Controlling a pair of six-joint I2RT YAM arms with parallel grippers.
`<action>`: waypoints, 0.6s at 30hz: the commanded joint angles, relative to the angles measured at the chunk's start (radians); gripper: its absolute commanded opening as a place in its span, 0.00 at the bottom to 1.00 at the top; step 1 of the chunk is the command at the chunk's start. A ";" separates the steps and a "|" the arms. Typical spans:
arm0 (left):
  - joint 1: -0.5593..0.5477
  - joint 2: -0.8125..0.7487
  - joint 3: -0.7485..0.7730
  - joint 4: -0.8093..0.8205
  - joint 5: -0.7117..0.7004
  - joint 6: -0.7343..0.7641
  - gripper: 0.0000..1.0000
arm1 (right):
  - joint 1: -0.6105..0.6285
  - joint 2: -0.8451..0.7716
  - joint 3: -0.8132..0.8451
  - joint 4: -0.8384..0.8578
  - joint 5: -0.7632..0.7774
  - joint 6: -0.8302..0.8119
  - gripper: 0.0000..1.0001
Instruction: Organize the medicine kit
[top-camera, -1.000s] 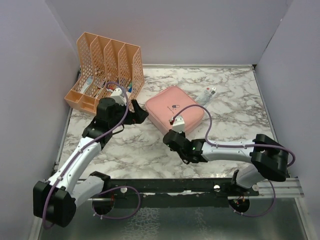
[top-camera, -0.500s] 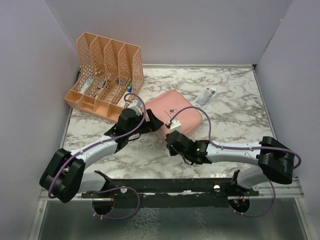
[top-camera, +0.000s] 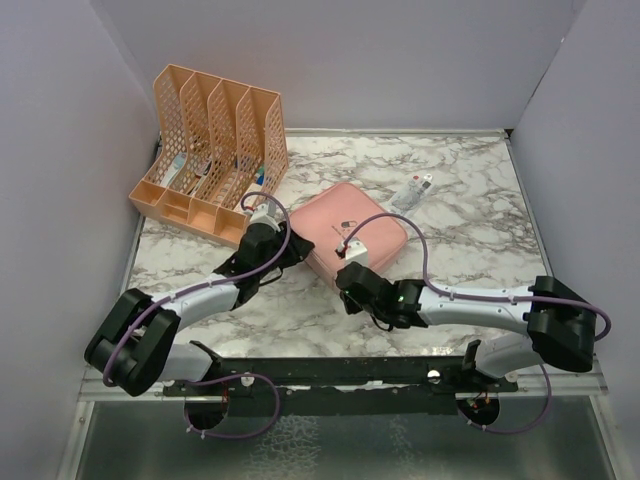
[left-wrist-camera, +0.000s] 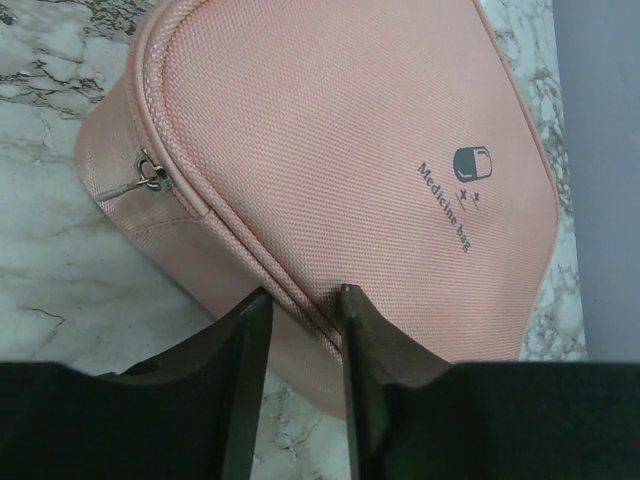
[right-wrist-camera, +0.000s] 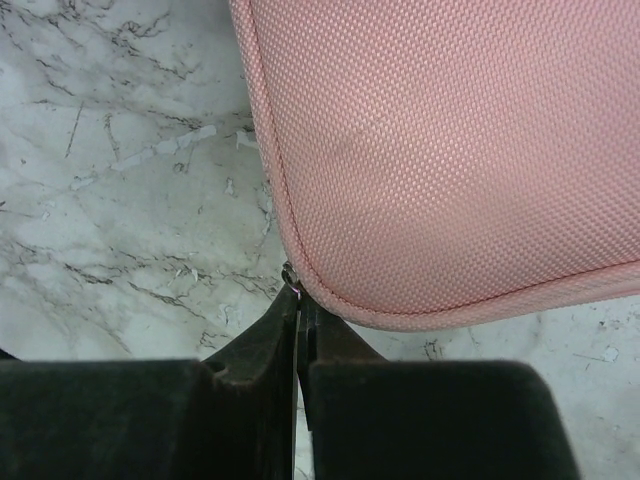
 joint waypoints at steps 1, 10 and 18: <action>-0.004 0.011 -0.015 0.037 -0.086 -0.002 0.25 | 0.007 0.004 0.029 -0.117 -0.026 0.040 0.01; -0.003 0.028 -0.008 0.022 -0.119 -0.065 0.00 | 0.008 0.005 0.060 -0.260 0.016 0.132 0.01; -0.002 0.061 0.026 0.012 -0.146 -0.040 0.00 | 0.007 -0.041 0.047 -0.344 -0.022 0.129 0.01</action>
